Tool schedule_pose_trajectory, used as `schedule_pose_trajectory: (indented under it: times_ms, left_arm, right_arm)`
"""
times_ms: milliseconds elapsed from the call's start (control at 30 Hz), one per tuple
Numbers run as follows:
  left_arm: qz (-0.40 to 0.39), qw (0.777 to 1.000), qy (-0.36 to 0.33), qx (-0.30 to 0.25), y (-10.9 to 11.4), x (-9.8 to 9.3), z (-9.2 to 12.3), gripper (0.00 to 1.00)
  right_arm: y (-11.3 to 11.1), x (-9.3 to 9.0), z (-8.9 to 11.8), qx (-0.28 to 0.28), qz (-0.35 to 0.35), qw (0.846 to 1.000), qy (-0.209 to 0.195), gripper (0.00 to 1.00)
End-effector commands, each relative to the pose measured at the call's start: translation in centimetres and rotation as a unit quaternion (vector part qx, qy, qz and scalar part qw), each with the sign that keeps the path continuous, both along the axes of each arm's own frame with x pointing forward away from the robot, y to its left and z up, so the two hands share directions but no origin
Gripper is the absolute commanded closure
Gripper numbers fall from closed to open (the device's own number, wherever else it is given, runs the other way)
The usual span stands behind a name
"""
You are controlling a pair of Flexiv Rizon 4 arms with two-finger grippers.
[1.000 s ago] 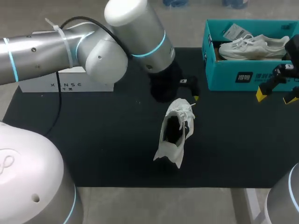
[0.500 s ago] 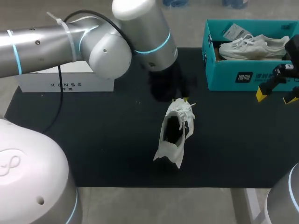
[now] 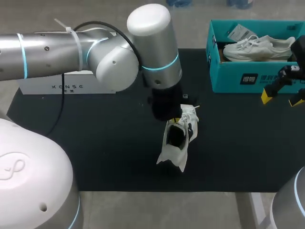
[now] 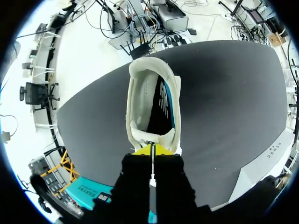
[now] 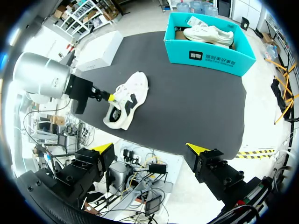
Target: Take the shoe out of the shoebox, open the shoe tongue, remove and reinsert the insole, then place the shoe into the shoebox
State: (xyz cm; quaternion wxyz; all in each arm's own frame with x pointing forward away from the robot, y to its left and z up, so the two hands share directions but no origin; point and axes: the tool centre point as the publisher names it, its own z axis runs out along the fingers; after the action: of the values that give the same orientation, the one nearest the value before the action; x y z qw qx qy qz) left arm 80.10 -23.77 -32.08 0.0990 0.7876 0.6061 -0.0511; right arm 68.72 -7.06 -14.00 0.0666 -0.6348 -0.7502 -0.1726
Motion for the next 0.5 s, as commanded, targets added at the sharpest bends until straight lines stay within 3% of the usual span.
schedule_pose_trajectory:
  times_ms: [33,67,100,133,200,500]
  left_arm:
    - [0.03,1.0,-0.007,-0.006,0.9,-0.5,1.6,1.0]
    - [0.044,0.999,-0.005,-0.015,1.0,-0.3,2.1,1.0]
    - [0.064,0.998,-0.004,-0.025,1.0,-0.1,2.6,0.7]
    - [0.088,0.995,-0.008,-0.04,1.0,0.1,3.2,0.0]
    - [0.117,0.991,0.015,-0.067,1.2,0.3,4.3,0.0]
    - [0.117,0.991,0.015,-0.067,1.2,0.3,4.3,0.0]
  right_arm:
    - [0.1,0.2,0.0,-0.001,0.0,1.0,0.002,0.0]
    - [0.1,0.2,0.0,-0.001,0.0,1.0,0.002,0.0]
    - [0.1,0.2,0.0,-0.001,0.0,1.0,0.002,0.0]
    - [0.1,0.2,0.0,-0.001,0.0,1.0,0.002,0.0]
    - [0.1,0.2,0.0,-0.001,0.0,1.0,0.002,0.0]
    - [0.1,0.2,0.0,-0.001,0.0,1.0,0.002,0.0]
